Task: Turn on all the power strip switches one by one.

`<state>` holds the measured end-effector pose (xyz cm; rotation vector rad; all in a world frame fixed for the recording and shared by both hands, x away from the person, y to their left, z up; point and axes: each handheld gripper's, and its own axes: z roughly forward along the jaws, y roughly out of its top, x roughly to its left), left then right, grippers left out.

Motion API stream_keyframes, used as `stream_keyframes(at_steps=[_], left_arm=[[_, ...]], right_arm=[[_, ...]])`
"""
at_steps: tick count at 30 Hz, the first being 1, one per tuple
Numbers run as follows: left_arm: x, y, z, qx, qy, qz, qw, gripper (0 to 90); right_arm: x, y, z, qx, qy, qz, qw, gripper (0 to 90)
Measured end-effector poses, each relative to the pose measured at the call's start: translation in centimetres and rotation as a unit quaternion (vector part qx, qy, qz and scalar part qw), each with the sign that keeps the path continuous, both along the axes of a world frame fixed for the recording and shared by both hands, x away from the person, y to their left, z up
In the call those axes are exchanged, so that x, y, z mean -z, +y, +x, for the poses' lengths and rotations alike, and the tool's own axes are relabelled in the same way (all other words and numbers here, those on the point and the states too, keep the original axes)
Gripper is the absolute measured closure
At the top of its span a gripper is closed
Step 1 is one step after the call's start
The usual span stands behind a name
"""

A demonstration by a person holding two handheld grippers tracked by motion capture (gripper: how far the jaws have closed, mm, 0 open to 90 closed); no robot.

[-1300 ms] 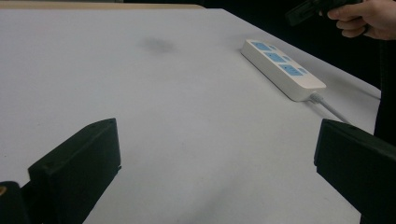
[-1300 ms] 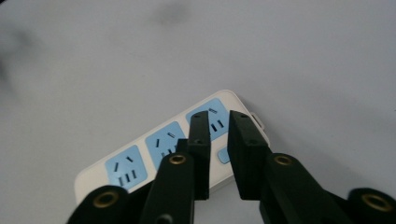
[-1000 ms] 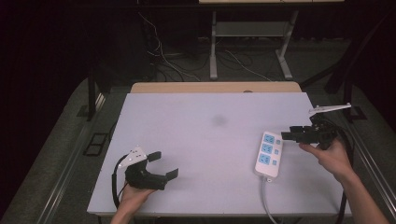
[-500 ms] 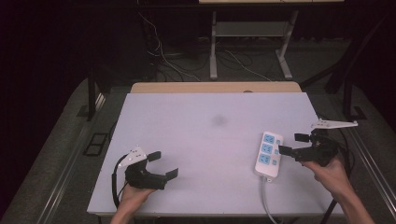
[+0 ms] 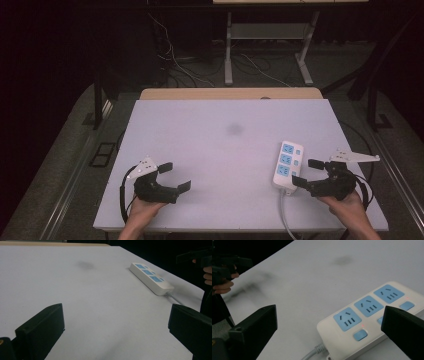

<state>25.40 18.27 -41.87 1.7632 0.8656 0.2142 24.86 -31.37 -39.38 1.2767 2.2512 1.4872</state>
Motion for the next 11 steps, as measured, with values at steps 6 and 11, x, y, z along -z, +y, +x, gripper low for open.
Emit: stream_keyframes(at_steps=[6, 11], left_arm=[[0.0, 0.0, 0.0, 0.002, 0.000, 0.001, 1.0000, 0.0], [0.1, -0.1, 0.1, 0.003, 0.003, 0.002, 1.0000, 0.0]], right_arm=[[1.6, 0.5, -1.0, -0.005, -0.001, 0.000, 1.0000, 0.3], [2.9, 0.6, -1.3, -0.010, 0.006, 0.002, 0.9999, 0.3]])
